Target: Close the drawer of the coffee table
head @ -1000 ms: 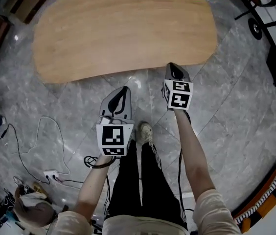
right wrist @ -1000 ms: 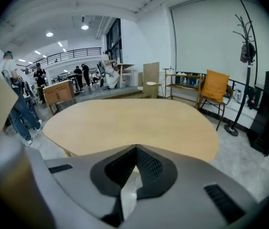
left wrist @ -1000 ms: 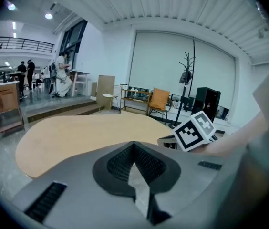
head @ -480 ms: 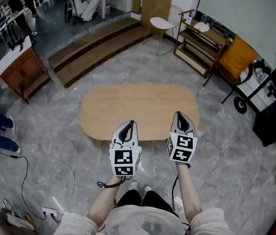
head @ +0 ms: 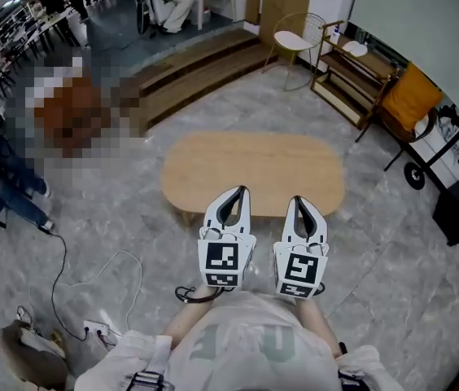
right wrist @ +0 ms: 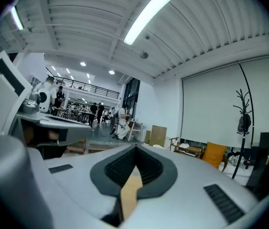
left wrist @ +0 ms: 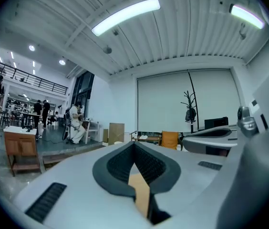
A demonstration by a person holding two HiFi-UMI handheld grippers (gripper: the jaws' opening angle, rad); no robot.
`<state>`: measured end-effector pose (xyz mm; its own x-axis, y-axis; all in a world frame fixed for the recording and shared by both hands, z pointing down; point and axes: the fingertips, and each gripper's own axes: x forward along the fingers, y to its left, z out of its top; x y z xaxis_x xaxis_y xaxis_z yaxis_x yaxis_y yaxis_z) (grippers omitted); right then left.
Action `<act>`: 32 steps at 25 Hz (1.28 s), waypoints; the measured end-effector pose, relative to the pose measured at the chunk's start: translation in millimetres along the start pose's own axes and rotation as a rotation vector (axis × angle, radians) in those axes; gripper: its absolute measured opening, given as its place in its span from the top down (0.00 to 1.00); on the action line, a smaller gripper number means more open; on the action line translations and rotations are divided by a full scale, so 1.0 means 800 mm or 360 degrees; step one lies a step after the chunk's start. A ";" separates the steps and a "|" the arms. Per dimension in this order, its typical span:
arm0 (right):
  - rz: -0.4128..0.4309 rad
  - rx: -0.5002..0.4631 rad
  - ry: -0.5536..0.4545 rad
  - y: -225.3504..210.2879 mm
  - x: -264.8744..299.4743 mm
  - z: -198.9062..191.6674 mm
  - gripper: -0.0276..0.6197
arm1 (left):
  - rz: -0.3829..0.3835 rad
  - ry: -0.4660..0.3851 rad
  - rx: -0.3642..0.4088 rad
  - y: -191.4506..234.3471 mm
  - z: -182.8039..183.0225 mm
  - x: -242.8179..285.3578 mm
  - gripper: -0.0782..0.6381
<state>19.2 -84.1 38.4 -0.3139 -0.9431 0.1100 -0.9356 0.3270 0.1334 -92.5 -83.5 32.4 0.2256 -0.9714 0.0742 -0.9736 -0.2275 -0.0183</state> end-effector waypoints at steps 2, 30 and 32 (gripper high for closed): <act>0.0016 -0.0002 -0.0004 0.001 -0.015 -0.006 0.95 | -0.0007 0.0008 -0.0012 -0.009 -0.006 -0.010 0.88; 0.0206 0.0097 0.0036 0.038 -0.091 -0.039 0.95 | 0.0172 0.0071 -0.0042 -0.004 -0.034 -0.102 0.88; 0.0226 0.0099 0.0040 0.045 -0.091 -0.041 0.95 | 0.0183 0.0069 -0.0047 0.000 -0.035 -0.107 0.88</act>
<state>13.6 -2.0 67.6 -0.4401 -0.8857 0.1482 -0.8907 0.4515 0.0533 -113.1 1.9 54.0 0.1111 -0.9870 0.1164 -0.9937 -0.1119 0.0004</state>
